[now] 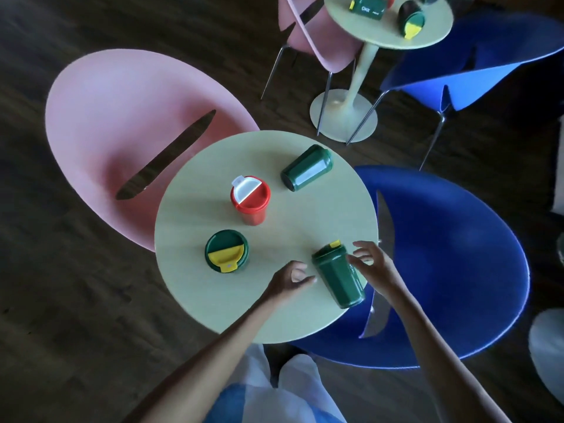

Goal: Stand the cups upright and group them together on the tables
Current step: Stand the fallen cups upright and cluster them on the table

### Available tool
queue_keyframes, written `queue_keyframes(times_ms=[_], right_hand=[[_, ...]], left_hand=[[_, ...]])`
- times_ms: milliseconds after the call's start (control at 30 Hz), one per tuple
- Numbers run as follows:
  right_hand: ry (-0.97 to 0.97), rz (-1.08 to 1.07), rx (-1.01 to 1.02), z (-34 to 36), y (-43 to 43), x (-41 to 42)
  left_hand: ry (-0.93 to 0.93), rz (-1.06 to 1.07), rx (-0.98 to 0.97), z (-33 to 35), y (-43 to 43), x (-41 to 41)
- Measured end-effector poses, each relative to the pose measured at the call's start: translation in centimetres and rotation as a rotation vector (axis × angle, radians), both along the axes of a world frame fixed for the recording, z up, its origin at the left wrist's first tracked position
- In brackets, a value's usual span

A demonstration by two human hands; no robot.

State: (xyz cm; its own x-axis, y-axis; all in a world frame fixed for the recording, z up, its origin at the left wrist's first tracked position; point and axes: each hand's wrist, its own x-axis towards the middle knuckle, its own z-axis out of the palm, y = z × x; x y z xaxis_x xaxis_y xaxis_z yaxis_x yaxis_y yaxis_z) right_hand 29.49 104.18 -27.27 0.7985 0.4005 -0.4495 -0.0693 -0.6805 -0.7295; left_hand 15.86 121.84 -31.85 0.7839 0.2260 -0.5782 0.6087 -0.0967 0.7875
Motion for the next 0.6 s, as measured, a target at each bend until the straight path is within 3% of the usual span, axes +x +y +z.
queue_keyframes(times_ms=[233,433,600], right_hand=[[0.271,0.167,-0.114,-3.3,0.1,2.9],[0.278,0.100,0.006,-3.0,-0.1,2.9],[0.275,0.037,0.274,-1.0,0.1,3.7]], left_hand=[[0.051,0.229,-0.124,-1.3,-2.9,3.5],[0.002,0.334,-0.166,-0.3,-3.7,4.0],[-0.132,0.310,-0.091,1.5,-1.7,5.5]])
